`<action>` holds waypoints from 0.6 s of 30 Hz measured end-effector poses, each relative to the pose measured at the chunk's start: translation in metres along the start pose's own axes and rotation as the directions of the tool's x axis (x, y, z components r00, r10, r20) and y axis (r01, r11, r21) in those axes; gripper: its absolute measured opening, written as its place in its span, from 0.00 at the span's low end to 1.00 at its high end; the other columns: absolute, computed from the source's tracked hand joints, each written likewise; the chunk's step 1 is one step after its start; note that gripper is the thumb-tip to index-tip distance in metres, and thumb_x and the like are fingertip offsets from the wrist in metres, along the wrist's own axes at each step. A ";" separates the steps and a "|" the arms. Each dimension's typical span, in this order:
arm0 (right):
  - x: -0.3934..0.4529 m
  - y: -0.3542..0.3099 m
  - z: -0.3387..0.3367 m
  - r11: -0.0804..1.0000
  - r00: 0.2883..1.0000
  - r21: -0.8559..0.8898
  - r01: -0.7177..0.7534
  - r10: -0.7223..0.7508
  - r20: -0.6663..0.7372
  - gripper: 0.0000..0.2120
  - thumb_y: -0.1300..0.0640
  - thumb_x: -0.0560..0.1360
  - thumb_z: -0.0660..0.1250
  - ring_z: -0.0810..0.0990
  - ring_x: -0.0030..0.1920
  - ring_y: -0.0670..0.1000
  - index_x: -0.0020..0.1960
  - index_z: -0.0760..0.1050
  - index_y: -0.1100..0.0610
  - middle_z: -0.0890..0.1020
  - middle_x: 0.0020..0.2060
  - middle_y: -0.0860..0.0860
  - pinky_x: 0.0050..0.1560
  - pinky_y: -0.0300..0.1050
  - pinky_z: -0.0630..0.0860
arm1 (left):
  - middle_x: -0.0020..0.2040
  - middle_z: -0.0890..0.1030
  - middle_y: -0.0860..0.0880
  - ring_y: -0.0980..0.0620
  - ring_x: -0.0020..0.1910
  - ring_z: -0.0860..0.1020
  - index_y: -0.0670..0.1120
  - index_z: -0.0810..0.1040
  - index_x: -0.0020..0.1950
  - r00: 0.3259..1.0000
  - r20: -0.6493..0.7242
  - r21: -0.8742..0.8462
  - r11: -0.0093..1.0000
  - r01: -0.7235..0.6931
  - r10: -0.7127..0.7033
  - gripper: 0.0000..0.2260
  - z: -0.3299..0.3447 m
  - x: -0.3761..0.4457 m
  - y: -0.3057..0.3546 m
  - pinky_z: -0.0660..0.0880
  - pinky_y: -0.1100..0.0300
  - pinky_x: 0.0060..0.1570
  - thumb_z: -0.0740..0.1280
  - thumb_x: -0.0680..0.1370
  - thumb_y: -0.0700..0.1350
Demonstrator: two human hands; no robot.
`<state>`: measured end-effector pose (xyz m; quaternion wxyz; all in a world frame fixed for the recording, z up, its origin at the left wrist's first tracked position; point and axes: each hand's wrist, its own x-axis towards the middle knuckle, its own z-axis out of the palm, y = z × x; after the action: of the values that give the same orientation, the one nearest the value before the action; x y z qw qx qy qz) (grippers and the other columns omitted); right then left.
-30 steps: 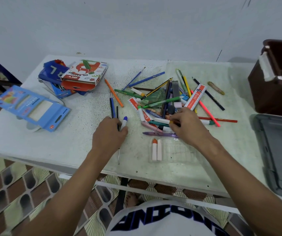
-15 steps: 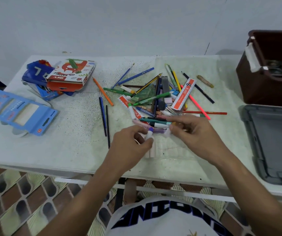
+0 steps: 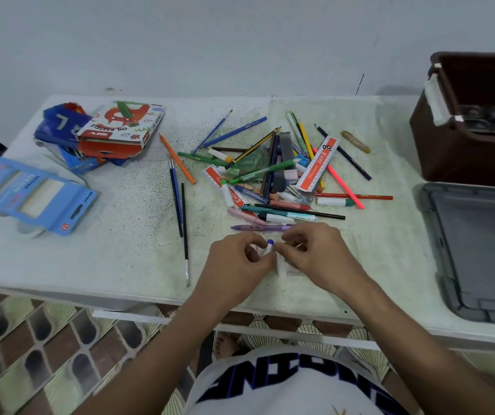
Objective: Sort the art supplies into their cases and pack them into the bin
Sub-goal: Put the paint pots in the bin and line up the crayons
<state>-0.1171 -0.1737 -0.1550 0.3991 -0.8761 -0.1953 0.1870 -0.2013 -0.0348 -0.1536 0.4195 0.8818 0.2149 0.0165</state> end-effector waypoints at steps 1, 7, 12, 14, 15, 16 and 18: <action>-0.002 0.000 -0.001 1.000 1.000 -0.011 0.012 -0.012 -0.012 0.10 0.53 0.73 0.72 0.80 0.40 0.43 0.52 0.81 0.56 0.81 0.42 0.47 0.43 0.39 0.79 | 0.30 0.79 0.53 0.61 0.30 0.75 0.53 0.82 0.47 1.000 -0.005 0.003 1.000 -0.009 0.009 0.07 0.001 -0.001 0.000 0.70 0.71 0.30 0.72 0.72 0.53; -0.022 0.003 -0.011 0.988 0.994 -0.110 0.105 -0.099 0.055 0.12 0.52 0.74 0.70 0.78 0.40 0.43 0.56 0.81 0.53 0.79 0.46 0.47 0.40 0.32 0.72 | 0.33 0.79 0.56 0.62 0.32 0.76 0.53 0.82 0.50 0.999 0.001 0.067 0.997 -0.035 0.035 0.08 0.002 -0.003 -0.002 0.68 0.73 0.33 0.69 0.75 0.54; -0.024 0.007 -0.002 0.983 0.984 -0.140 0.121 -0.100 0.148 0.15 0.49 0.74 0.70 0.73 0.40 0.41 0.59 0.79 0.51 0.75 0.47 0.46 0.40 0.30 0.67 | 0.39 0.78 0.57 0.63 0.35 0.74 0.51 0.82 0.55 0.994 0.060 0.125 0.987 -0.100 0.094 0.10 -0.001 -0.003 -0.004 0.66 0.76 0.38 0.69 0.75 0.51; -0.021 0.009 0.000 0.974 0.985 -0.184 0.135 -0.112 0.130 0.14 0.52 0.76 0.68 0.72 0.38 0.40 0.61 0.78 0.51 0.74 0.45 0.46 0.38 0.27 0.65 | 0.39 0.76 0.57 0.63 0.36 0.72 0.52 0.82 0.57 0.991 0.079 0.153 0.982 -0.115 0.103 0.11 -0.001 -0.001 -0.004 0.65 0.77 0.38 0.69 0.75 0.51; -0.020 0.010 0.000 0.971 0.986 -0.199 0.135 -0.111 0.125 0.14 0.54 0.76 0.67 0.71 0.39 0.41 0.62 0.78 0.51 0.73 0.45 0.46 0.38 0.26 0.65 | 0.40 0.76 0.57 0.62 0.36 0.72 0.52 0.81 0.57 0.991 0.089 0.170 0.979 -0.116 0.102 0.11 -0.001 0.000 -0.004 0.65 0.77 0.38 0.69 0.75 0.51; -0.019 0.010 0.000 0.970 0.986 -0.204 0.130 -0.106 0.125 0.15 0.56 0.76 0.67 0.71 0.39 0.41 0.62 0.77 0.51 0.73 0.45 0.46 0.38 0.26 0.65 | 0.40 0.75 0.57 0.61 0.37 0.72 0.52 0.81 0.58 0.990 0.097 0.183 0.976 -0.117 0.100 0.12 -0.001 0.001 -0.004 0.65 0.76 0.38 0.69 0.76 0.51; -0.017 0.012 0.001 0.972 0.986 -0.198 0.130 -0.106 0.128 0.15 0.57 0.75 0.67 0.71 0.38 0.41 0.62 0.77 0.52 0.73 0.44 0.47 0.37 0.26 0.65 | 0.42 0.77 0.54 0.59 0.39 0.73 0.52 0.81 0.59 0.989 0.107 0.203 0.972 -0.121 0.101 0.12 0.000 0.002 -0.004 0.66 0.71 0.41 0.69 0.76 0.51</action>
<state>-0.1295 -0.1884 -0.1615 0.3048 -0.8870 -0.2885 0.1926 -0.2008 -0.0319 -0.1565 0.3326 0.9314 0.1455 -0.0251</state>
